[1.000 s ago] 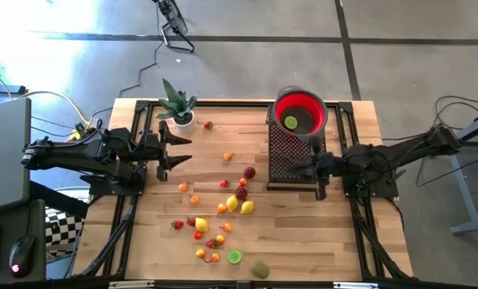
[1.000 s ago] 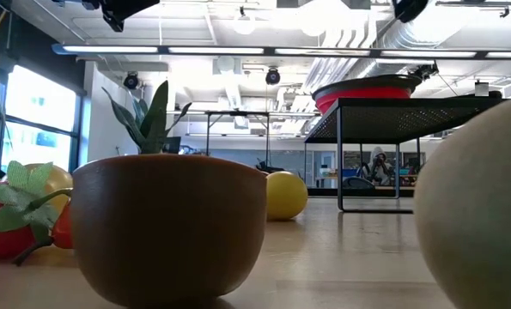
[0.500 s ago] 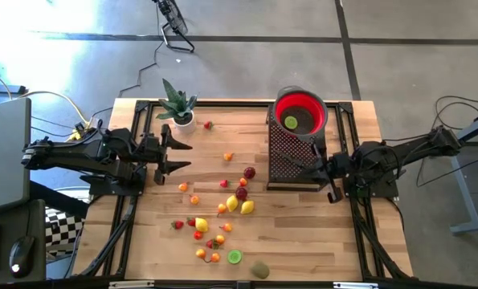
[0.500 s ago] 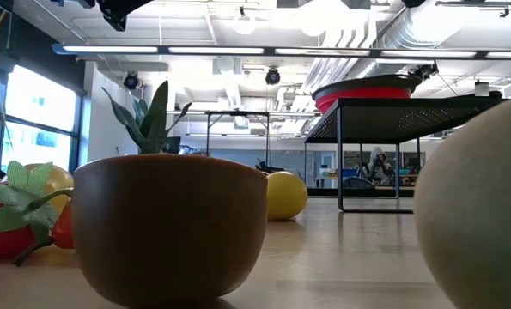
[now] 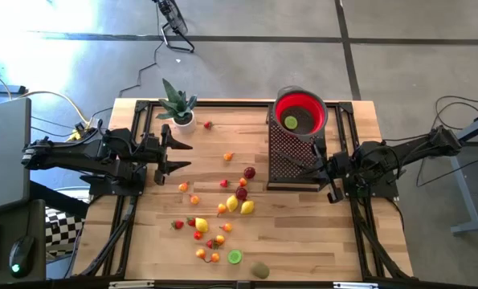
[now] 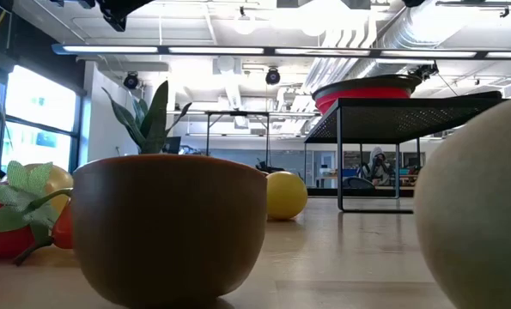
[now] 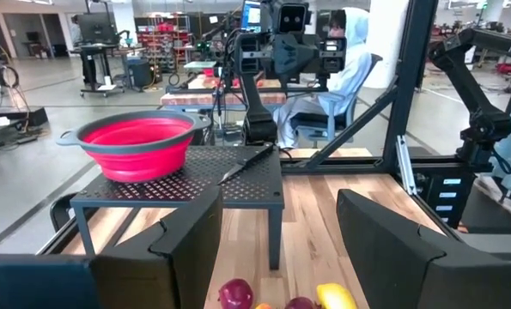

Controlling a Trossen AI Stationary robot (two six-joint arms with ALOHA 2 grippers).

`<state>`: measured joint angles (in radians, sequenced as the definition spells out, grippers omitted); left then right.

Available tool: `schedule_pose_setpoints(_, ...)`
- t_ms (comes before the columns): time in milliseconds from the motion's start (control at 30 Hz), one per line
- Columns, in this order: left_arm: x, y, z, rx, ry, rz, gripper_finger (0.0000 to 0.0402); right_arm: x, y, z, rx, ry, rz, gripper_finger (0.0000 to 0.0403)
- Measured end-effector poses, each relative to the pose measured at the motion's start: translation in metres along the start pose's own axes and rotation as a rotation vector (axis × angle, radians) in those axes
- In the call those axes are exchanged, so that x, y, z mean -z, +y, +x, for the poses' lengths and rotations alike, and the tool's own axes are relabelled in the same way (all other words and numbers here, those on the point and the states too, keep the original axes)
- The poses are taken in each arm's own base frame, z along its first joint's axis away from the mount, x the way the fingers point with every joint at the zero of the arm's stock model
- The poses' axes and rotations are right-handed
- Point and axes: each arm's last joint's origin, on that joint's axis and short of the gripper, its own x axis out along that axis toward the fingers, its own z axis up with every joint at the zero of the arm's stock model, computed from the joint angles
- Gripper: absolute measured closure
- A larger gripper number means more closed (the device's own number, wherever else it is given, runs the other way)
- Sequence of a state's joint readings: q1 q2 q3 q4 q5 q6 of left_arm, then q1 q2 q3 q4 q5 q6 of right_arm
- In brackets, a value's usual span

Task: Pick & Place Fruit
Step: Put the pear into the strainer bowl on the shelf

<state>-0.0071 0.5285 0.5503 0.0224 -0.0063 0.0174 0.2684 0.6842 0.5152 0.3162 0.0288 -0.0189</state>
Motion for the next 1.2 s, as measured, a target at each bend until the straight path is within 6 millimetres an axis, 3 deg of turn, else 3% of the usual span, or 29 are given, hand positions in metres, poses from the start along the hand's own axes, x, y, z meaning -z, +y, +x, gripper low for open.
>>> schedule_pose_setpoints(167,0.003,0.0,0.0,0.0,0.033,-0.001,0.0179,0.0,-0.002,-0.001,0.014,0.008,-0.063,0.0399)
schedule_pose_setpoints(567,0.002,0.0,0.0,-0.002,0.021,-0.148,0.0179,-0.004,-0.019,-0.005,0.146,-0.046,0.213,0.0399)
schedule_pose_setpoints(867,0.006,0.0,0.0,-0.004,0.062,-0.145,0.0179,0.021,-0.018,-0.001,0.114,0.203,0.032,0.0399)
schedule_pose_setpoints(1033,0.007,0.0,0.0,-0.005,0.07,-0.146,0.0179,0.022,-0.021,0.007,0.192,0.176,0.061,0.0399)
schedule_pose_setpoints(1200,0.007,0.0,0.0,-0.008,0.075,-0.224,0.0179,0.019,-0.02,0.011,0.153,0.133,0.077,0.0399)
